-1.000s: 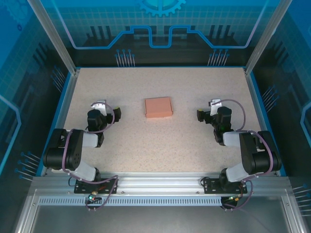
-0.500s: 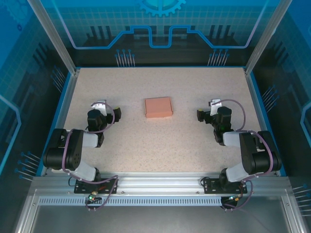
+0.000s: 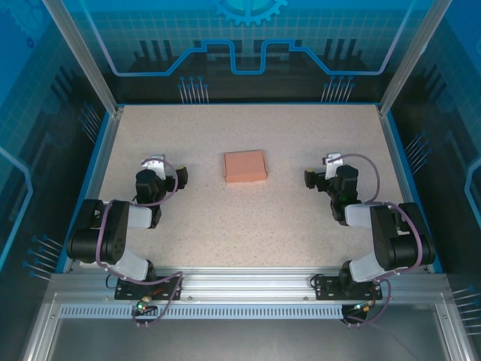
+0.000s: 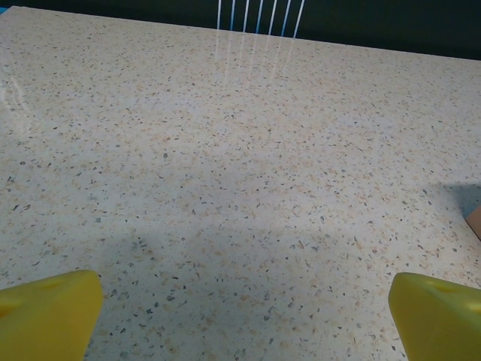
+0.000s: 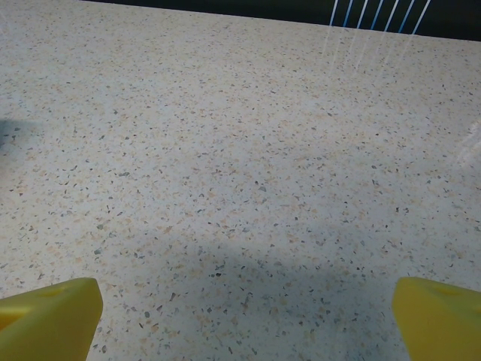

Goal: Fold the paper box

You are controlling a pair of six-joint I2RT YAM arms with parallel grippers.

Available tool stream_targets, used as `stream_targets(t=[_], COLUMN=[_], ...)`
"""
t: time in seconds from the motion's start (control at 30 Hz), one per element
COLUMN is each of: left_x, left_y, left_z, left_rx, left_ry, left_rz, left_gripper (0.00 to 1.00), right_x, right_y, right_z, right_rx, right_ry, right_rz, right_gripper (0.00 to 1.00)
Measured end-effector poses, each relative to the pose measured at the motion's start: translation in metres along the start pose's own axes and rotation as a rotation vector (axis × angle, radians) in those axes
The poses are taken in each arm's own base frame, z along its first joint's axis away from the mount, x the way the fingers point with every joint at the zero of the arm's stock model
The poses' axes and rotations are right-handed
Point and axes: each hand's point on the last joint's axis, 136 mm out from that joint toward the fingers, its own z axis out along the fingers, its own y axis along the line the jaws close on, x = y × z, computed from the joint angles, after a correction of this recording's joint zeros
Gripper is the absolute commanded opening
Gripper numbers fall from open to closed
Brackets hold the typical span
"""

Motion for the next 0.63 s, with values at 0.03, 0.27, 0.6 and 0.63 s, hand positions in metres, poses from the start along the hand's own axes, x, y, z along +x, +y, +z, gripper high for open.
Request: stream_targets(t=[0.03, 0.27, 0.6, 0.63], left_x=[0.0, -0.0003, -0.0003, -0.0003], left_y=[-0.0003, -0.0006, -0.0006, -0.0006], left_z=[0.0, 0.0001, 0.0001, 0.0001], left_rx=[0.001, 0.002, 0.001, 0.001], left_ry=[0.0, -0.001, -0.001, -0.001], left_rz=[0.0, 0.009, 0.019, 0.019], left_gripper=[0.99, 0.99, 0.99, 0.99], right_x=[0.0, 0.0, 0.0, 0.0], right_y=[0.0, 0.0, 0.0, 0.0], right_z=[0.0, 0.0, 0.0, 0.0], right_rx=[0.0, 0.0, 0.0, 0.0], right_ry=[0.0, 0.0, 0.0, 0.0], right_rz=[0.0, 0.0, 0.0, 0.0], right_gripper=[1.0, 1.0, 1.0, 1.0])
